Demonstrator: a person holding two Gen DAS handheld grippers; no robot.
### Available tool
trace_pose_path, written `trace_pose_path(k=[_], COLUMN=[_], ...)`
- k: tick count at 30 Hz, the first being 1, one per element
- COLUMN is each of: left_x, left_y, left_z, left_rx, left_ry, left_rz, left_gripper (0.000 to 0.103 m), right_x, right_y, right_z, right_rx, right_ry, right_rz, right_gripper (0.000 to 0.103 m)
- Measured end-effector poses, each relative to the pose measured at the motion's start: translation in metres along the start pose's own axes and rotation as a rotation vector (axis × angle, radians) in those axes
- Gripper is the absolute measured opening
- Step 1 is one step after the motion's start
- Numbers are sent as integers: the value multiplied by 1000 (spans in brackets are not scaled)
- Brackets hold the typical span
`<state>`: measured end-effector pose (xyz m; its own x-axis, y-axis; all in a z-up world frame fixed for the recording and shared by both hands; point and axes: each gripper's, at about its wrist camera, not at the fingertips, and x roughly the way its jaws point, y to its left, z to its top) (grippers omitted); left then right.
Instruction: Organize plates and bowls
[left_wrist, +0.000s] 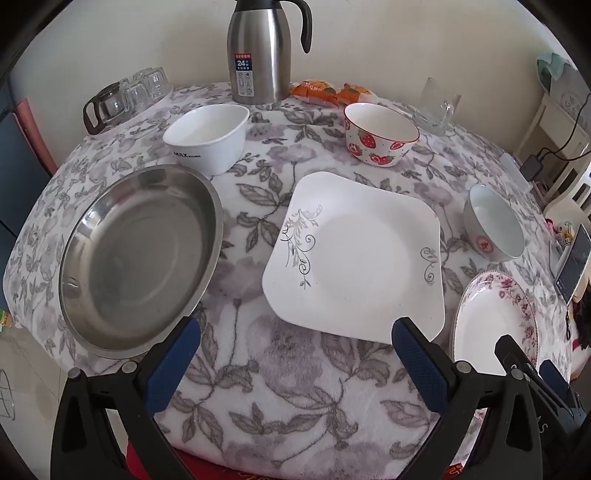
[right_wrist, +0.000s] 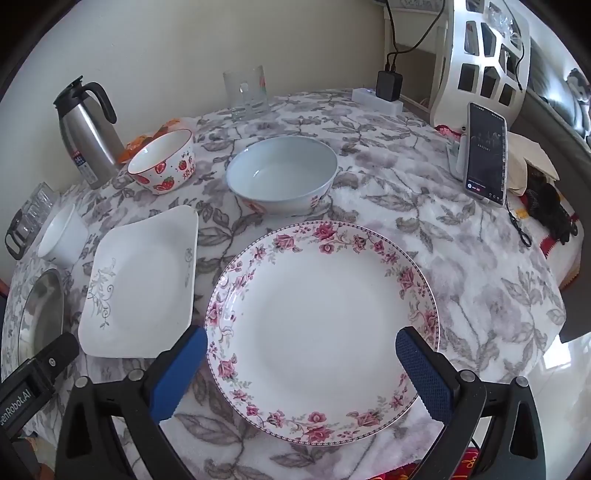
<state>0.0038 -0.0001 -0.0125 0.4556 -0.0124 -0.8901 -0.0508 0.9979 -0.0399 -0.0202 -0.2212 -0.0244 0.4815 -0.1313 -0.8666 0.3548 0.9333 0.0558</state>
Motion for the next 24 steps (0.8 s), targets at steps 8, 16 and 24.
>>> trace_pose_path(k=[8,16,24], left_x=[2,7,16], left_y=[1,2,3], left_z=[-1,-1,-3], left_rx=[-1,-13,-21], left_ry=[20,47,96], left_rz=[-10,0,-6], left_gripper=[103,103,103], right_x=[1,1,3], right_y=[-1,-2,-3], right_z=[0,0,1], right_rx=[5,7,14], right_ry=[4,4,12], right_rz=[2,3,1], right_gripper=[103,103,103])
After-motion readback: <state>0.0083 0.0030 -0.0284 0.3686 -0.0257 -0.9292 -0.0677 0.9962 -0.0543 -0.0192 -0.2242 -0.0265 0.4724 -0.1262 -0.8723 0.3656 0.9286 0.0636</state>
